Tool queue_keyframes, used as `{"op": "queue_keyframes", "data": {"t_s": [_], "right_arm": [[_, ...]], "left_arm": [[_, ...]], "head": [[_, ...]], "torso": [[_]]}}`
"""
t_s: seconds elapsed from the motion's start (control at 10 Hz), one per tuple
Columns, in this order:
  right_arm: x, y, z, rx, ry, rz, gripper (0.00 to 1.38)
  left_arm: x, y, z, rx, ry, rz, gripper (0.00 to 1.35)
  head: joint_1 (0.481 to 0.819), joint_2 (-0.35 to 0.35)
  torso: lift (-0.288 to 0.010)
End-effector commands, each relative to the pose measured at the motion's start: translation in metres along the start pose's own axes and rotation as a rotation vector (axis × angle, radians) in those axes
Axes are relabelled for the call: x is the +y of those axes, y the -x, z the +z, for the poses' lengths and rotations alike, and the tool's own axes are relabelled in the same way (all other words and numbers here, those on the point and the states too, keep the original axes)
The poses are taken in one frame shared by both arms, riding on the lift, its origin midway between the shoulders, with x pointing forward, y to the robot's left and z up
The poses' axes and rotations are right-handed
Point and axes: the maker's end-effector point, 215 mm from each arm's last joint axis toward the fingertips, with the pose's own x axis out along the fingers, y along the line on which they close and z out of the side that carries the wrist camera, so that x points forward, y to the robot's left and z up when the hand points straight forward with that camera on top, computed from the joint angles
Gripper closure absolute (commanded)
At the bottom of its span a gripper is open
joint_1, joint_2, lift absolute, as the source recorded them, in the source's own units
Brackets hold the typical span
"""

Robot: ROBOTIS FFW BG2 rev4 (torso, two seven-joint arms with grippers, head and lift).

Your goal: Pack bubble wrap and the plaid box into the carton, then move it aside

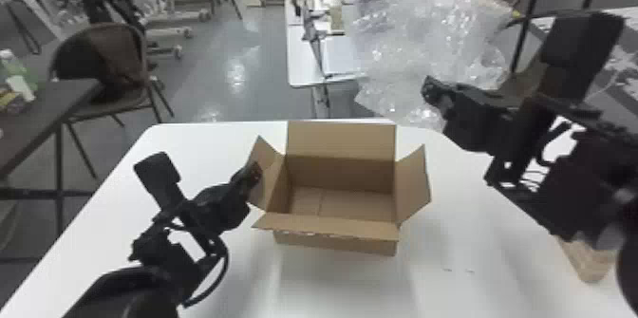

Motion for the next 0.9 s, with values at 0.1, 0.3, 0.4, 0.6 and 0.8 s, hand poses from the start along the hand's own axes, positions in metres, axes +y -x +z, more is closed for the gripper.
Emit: {"op": "queue_keyframes", "data": {"t_s": [0.1,0.3,0.4,0.6,0.8], "right_arm": [[0.053,-0.025,-0.048,0.152,-0.207,0.275,1.06],[0.059,-0.03,-0.083,0.228,-0.288,0.302,1.06],[0.061,-0.029,-0.099,0.259,-0.336,0.313,1.06],[0.057,-0.023,-0.12,0.336,-0.37,0.244,1.06],[0.047,-0.017,-0.139,0.406,-0.38,0.174,1.06]], "left_arm": [[-0.008,-0.004,0.0,-0.03,0.003,0.023,1.21],[-0.012,-0.005,0.002,-0.055,0.009,0.042,1.21],[-0.013,-0.004,0.002,-0.06,0.011,0.047,1.21],[-0.012,-0.003,0.006,-0.071,0.011,0.051,1.21],[-0.014,-0.004,0.006,-0.072,0.012,0.048,1.21]], "head": [[0.561,0.211],[0.58,0.257],[0.589,0.262],[0.608,0.269],[0.628,0.268]], "torso": [[-0.166],[-0.166],[-0.166],[-0.166],[-0.166]]}}
